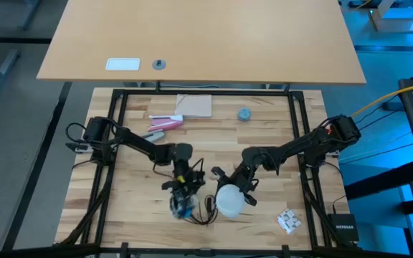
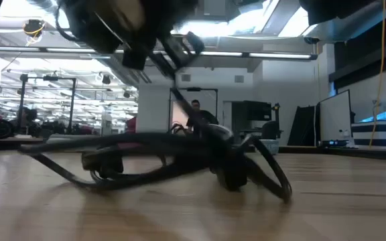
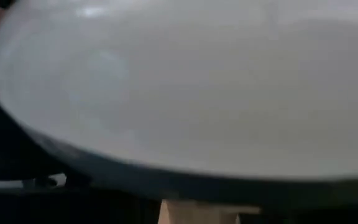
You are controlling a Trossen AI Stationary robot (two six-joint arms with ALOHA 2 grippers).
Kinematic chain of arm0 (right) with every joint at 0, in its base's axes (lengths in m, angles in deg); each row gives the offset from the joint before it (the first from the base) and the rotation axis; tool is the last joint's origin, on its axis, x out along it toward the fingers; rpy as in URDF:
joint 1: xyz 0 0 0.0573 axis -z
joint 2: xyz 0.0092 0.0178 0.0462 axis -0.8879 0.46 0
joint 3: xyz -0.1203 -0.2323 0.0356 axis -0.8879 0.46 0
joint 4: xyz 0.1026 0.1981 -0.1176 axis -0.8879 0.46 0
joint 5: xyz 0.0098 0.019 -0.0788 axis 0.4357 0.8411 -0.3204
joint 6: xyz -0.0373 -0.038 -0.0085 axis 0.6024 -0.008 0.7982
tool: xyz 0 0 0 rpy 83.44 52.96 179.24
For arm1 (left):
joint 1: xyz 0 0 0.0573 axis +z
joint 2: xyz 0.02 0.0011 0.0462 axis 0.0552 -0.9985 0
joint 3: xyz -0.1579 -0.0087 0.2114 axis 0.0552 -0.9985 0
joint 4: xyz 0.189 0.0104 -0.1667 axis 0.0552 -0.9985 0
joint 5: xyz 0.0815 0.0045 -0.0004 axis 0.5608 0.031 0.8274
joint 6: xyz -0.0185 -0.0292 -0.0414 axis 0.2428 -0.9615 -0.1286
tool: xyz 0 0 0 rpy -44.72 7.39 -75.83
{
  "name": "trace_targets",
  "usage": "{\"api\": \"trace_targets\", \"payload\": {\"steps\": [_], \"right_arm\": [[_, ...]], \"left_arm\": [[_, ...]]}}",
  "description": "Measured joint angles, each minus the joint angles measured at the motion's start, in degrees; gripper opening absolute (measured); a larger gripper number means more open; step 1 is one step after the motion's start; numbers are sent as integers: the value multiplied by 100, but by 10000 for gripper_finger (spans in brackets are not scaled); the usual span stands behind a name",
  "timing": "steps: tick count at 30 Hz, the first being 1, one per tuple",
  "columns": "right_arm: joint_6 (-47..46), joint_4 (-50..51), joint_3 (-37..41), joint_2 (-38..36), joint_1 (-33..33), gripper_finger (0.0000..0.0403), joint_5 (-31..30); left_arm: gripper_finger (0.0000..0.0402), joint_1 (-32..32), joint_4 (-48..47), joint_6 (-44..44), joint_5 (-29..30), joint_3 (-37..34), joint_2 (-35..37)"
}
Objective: Screw lightbulb
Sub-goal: Remove the white lightbulb from the desk lamp
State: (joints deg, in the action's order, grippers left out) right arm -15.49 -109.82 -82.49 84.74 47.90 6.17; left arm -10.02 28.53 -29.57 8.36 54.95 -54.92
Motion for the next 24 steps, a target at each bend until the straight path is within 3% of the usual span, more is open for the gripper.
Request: {"api": "trace_targets", "payload": {"steps": [4,12,19,24], "right_arm": [[-47,772,-9,-241,213,188,8],[76,2715,-9,-555,803,161,-439],[614,4131,-9,-563,1139,190,-1736],[958,4685,-9,-563,1363,179,-2460]], "left_arm": [[178,327,-614,482,228,-102,0],[178,1108,-2025,1252,903,-295,0],[178,1358,-2312,1374,875,-297,-2],[178,1456,-2316,1019,612,-297,-2]]}}
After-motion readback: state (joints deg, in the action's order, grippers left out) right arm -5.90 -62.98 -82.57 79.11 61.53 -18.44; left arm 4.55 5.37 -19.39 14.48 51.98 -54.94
